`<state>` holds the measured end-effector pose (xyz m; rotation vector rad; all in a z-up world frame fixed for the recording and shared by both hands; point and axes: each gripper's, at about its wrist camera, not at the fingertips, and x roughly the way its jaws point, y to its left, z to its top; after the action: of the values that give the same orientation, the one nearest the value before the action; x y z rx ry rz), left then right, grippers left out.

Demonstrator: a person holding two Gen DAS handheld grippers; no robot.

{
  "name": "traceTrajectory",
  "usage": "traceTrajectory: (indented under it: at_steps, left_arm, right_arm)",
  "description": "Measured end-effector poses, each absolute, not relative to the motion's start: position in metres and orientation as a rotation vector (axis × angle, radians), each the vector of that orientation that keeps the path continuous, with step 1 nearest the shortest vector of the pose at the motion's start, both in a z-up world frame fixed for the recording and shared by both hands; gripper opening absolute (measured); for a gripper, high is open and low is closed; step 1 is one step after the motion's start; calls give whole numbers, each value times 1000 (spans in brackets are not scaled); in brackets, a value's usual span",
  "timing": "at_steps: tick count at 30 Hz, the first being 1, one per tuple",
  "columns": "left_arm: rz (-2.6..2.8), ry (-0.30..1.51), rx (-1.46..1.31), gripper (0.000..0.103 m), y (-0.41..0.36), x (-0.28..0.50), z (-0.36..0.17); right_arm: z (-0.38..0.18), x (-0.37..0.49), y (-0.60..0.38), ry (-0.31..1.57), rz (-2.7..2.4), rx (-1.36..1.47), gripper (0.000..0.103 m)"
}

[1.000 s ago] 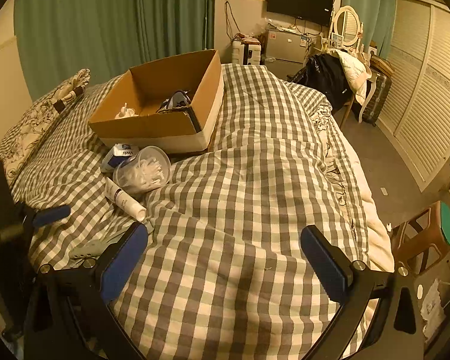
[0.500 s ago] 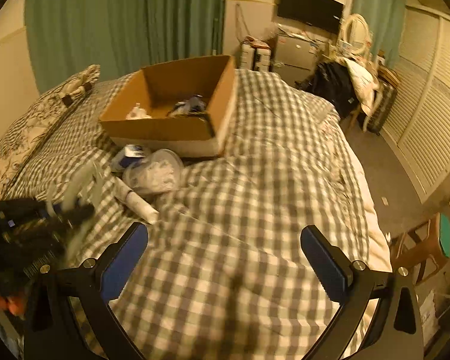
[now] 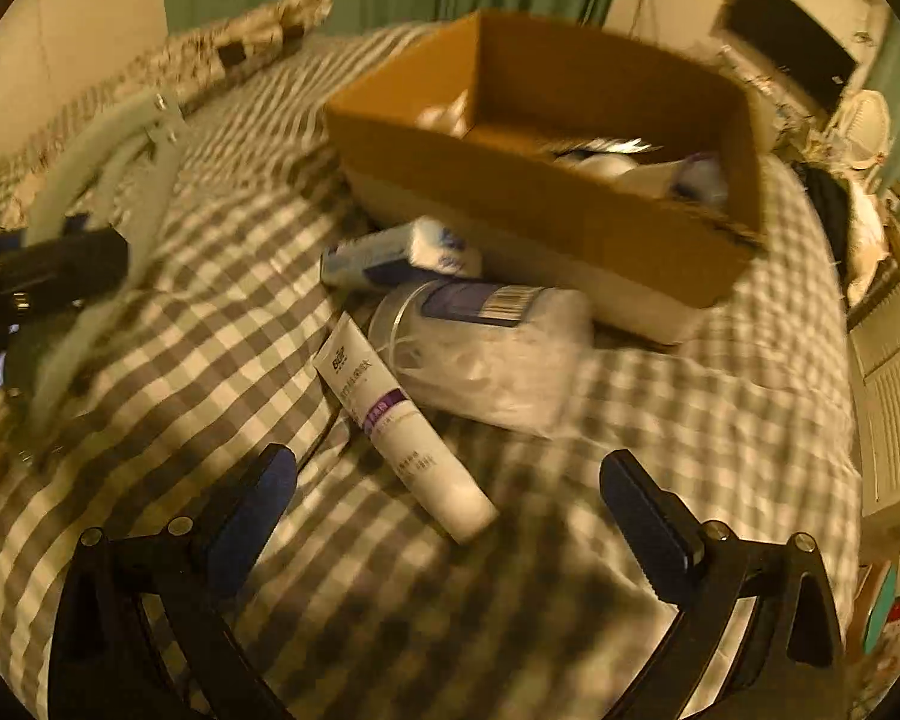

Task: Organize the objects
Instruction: 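Grasp the white tube with the right tool while the left holds the clip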

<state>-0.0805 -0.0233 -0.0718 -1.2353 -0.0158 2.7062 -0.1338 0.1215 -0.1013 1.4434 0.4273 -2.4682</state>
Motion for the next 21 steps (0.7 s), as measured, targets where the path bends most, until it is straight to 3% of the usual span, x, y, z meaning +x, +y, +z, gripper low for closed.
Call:
traceTrajectory:
  at_steps: [4,9,11,16,21]
  left_arm:
    - [2696,-52,-1250,13,-27,-85,-77]
    - [2689,-61,-1261,13,-29,-84,-80]
    - [2684,-70,-1259,13,-28,-82,-79]
    - [2680,-82,-1249,13,-28,-73,-74]
    - [2684,-96,-1232,13,-29,-63,-65]
  right_arm:
    - [-116,-150,115,462,-2439,1523,85]
    - [-123,-148,114,500,-2430,1551,48]
    - [-123,-143,113,525,-2430,1540,40]
    - [-117,-129,113,535,-2426,1504,31]
    - [-91,-113,129,423,-2485,1430,20]
